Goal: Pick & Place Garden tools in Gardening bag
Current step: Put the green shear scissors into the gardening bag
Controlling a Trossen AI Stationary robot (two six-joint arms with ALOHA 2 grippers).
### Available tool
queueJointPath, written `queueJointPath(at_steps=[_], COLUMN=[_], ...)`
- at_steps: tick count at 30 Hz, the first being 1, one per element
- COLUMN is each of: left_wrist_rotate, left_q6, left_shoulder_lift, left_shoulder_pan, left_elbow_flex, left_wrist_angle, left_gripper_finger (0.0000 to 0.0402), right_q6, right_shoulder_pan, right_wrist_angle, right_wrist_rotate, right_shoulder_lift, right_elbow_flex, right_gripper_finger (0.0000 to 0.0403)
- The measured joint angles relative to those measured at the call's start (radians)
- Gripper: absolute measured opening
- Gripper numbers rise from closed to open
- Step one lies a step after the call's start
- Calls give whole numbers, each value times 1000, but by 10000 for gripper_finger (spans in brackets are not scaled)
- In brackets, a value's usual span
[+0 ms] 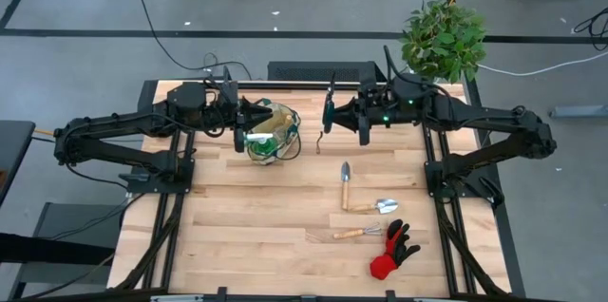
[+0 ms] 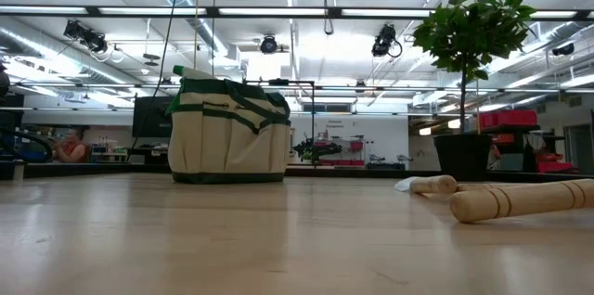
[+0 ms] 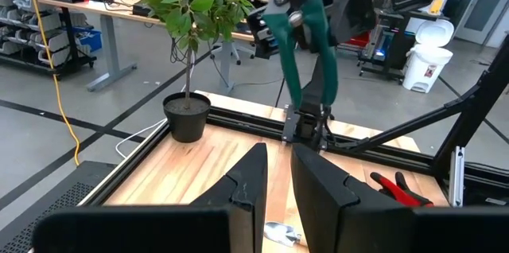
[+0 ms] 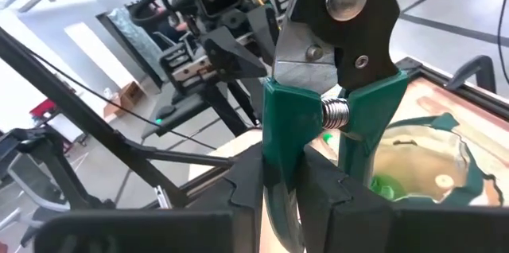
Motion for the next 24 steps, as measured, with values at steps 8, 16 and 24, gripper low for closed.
queueJointPath(at_steps=[8,16,24], left_wrist_rotate=[-2,-9,0], left_q6=[1,1,0], left_shoulder_lift=[0,0,0], left_shoulder_pan=[0,0,0], left_elbow_flex=[0,0,0], left_wrist_angle=[0,-8,-7], left_gripper_finger=[64,64,64], right_q6=[-21,-32,-46], right_shoulder_pan=[-32,-43,-43], right_wrist_angle=[-3,0,0], right_wrist_rotate=[-14,-25,-25], right_shoulder_lift=[0,0,0], right_elbow_flex=[-2,-2,-2], right_gripper_finger=[51,51,51])
